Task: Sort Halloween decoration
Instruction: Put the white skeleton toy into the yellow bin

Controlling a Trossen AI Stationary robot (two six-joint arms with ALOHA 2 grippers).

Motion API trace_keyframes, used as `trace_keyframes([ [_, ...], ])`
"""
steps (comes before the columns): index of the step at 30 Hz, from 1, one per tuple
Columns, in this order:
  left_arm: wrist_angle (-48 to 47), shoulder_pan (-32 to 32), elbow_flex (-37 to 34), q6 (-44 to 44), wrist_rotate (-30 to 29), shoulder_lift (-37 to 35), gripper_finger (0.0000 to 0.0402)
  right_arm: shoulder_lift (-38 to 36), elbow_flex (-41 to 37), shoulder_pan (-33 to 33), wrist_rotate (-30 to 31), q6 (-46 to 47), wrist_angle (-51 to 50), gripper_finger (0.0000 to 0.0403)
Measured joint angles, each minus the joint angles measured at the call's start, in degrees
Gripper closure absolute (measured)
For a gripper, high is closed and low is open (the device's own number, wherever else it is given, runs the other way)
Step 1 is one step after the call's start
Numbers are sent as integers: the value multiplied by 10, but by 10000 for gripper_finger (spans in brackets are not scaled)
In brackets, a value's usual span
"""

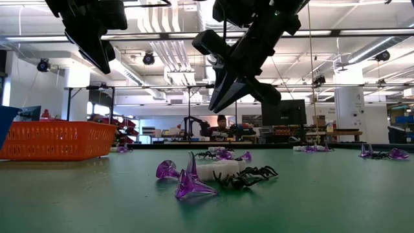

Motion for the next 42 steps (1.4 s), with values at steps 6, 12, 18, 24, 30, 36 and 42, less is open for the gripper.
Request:
trace_keyframes([
  [6,0,0,0,0,0,0,326,0,0,0,-9,38,-2,340],
  [12,0,0,0,6,0,0,326,0,0,0,-16,31,-39,221],
  [18,0,0,0,9,0,0,326,0,0,0,-16,-13,-38,140],
  [24,0,0,0,11,0,0,326,0,0,0,-16,-22,-37,112],
  [30,0,0,0,19,0,0,326,0,0,0,-11,-23,-37,104],
  [36,0,0,0,7,0,0,326,0,0,0,-10,-23,-37,103],
  [42,0,0,0,1,0,0,326,0,0,0,-9,-15,-36,108],
])
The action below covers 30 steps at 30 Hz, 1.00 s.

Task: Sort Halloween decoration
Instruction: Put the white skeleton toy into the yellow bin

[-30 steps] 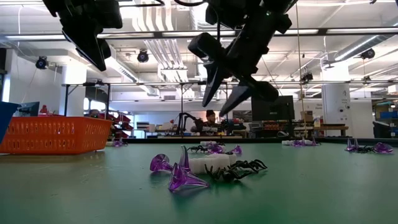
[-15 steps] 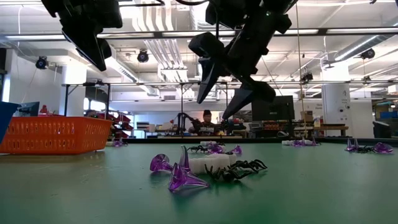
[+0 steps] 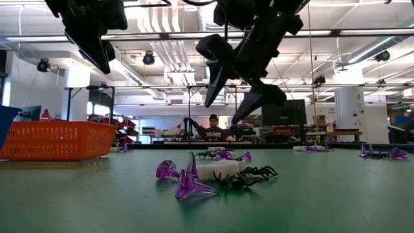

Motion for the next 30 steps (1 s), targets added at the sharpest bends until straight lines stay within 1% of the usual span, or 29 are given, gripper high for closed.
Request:
trace_keyframes([
  [4,6,0,0,-9,0,0,326,0,0,0,0,18,0,116],
  [12,20,0,0,-8,0,0,326,0,0,1,0,7,0,117],
  [16,20,0,0,-8,0,0,326,0,0,-3,13,-5,0,117],
  [19,21,0,0,-8,0,0,326,0,0,-8,-12,-33,-5,119],
  [24,22,0,0,-8,0,0,326,0,-1,-14,-19,-42,-27,138],
  [30,22,0,0,-7,0,0,326,28,-5,-14,-17,-39,-21,168],
])
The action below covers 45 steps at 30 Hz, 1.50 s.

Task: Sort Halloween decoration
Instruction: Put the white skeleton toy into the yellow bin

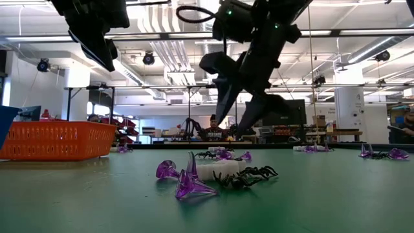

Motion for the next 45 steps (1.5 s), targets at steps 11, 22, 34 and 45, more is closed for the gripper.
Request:
trace_keyframes([
  [11,2,0,0,0,0,0,326,32,0,1,-4,24,15,174],
  [22,2,0,0,0,0,0,326,64,1,1,-18,31,26,174],
  [34,2,0,0,0,0,0,326,64,1,1,-24,48,19,175],
  [45,1,0,0,0,0,0,326,65,1,1,-34,55,15,233],
])
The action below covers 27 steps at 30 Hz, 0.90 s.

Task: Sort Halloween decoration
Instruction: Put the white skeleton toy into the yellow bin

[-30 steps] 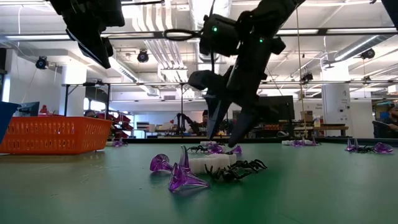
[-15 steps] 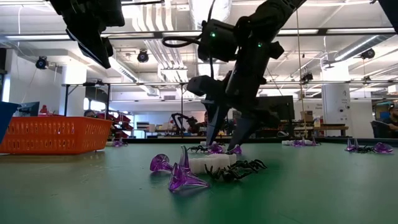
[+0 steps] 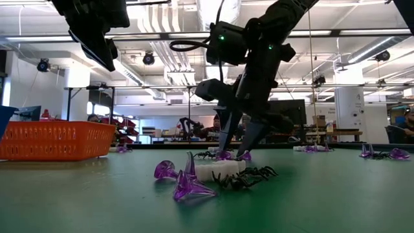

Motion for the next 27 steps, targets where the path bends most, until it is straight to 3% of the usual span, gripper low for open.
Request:
trace_keyframes([
  [18,0,0,0,0,0,0,326,-2,0,-1,-25,-9,4,386],
  [27,0,0,0,0,0,0,326,-16,-1,-1,-30,-12,-2,395],
])
